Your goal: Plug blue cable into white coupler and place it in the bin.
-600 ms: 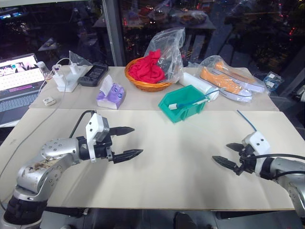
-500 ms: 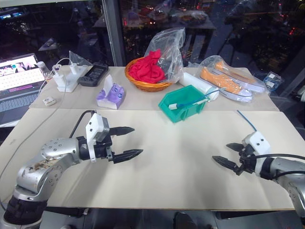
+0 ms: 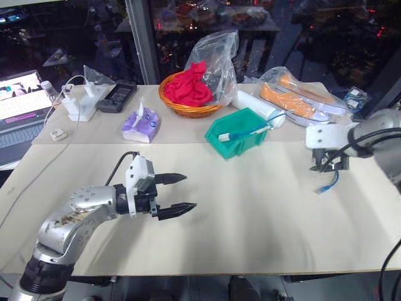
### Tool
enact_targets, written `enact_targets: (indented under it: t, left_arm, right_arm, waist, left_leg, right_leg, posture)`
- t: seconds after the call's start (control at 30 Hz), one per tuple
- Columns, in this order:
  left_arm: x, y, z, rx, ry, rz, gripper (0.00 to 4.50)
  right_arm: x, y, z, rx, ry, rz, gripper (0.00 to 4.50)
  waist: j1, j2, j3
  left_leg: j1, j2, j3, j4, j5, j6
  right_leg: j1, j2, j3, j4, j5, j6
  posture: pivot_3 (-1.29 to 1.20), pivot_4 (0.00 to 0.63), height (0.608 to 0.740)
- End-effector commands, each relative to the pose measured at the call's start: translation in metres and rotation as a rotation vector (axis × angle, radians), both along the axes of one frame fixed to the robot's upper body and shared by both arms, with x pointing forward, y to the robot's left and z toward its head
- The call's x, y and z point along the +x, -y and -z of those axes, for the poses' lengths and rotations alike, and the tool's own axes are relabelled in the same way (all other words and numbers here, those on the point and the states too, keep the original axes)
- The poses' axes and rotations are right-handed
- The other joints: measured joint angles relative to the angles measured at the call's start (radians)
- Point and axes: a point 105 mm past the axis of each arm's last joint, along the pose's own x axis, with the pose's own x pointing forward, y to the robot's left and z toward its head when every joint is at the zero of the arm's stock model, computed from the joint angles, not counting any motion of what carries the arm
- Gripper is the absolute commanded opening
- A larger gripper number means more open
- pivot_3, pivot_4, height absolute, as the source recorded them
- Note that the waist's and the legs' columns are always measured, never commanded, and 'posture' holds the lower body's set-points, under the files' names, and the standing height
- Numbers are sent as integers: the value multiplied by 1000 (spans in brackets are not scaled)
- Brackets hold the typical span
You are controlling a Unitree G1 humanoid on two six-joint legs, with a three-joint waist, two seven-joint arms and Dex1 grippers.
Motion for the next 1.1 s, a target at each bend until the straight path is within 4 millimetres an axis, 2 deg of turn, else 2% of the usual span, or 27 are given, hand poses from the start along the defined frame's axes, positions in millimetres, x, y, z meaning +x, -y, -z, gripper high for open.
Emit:
enact_targets:
  t: [0.03, 0.33, 0.5, 0.6, 0.87, 0.97, 1.03, 1.1]
  left_arm:
    - [-5, 3, -6, -11, 35, 7, 4477]
    - [-9, 1, -5, -12, 27, -12, 4477]
    - [-9, 2, -4, -21, 23, -24, 4477]
    - [-9, 2, -4, -22, 24, -31, 4477]
    - [-8, 3, -4, -24, 24, -31, 4477]
    - [-7, 3, -4, -25, 22, -32, 4500]
    - [-7, 4, -4, -24, 22, -33, 4500]
    - [-7, 4, -4, -24, 22, -34, 4500]
  right_arm:
    - [1, 23, 0, -173, -73, -13, 4500]
    - [-1, 20, -1, -209, -183, -77, 4500]
    - [-5, 18, 22, -217, -269, -98, 4500]
    - [-8, 25, 38, -250, -314, -86, 4500]
    - [-7, 27, 66, -262, -343, -72, 4500]
    - [-6, 27, 69, -266, -340, -72, 3830]
    - [-5, 27, 71, -269, -337, -78, 3050]
    - [-5, 26, 74, -266, -338, -84, 2499]
  waist:
    - [0, 0, 0]
    - [-18, 1, 0]
    - [-29, 1, 0]
    - [-30, 1, 0]
    - [-34, 1, 0]
    - [-34, -1, -1]
    - [-34, -3, -2]
    - [-34, -5, -3]
  left_leg:
    - [-1, 0, 0, 0, 0, 0]
    - [-1, 0, 0, 0, 0, -1]
    - [0, 0, 0, 0, 1, -2]
    - [1, 0, 0, 0, 1, -2]
    - [2, 0, 0, 0, 1, -2]
    - [4, 0, 0, 1, 1, -2]
    - [4, 0, 0, 1, 1, -2]
    - [6, 0, 0, 1, 1, -2]
  right_leg:
    - [0, 0, -1, 0, 0, 0]
    - [0, -1, -2, 1, 0, 0]
    - [1, -1, -1, 2, 0, 0]
    - [1, -1, -1, 2, 0, 0]
    - [2, -1, -1, 2, 0, 0]
    - [5, -1, -1, 2, 0, 0]
    - [5, -1, -1, 2, 0, 0]
    - [6, -1, -1, 2, 0, 0]
  posture:
    - [0, 150, 728]
    - [0, 150, 728]
    - [0, 150, 728]
    - [0, 150, 728]
    - [0, 150, 728]
    - [0, 150, 728]
    - [0, 150, 728]
    - [0, 150, 728]
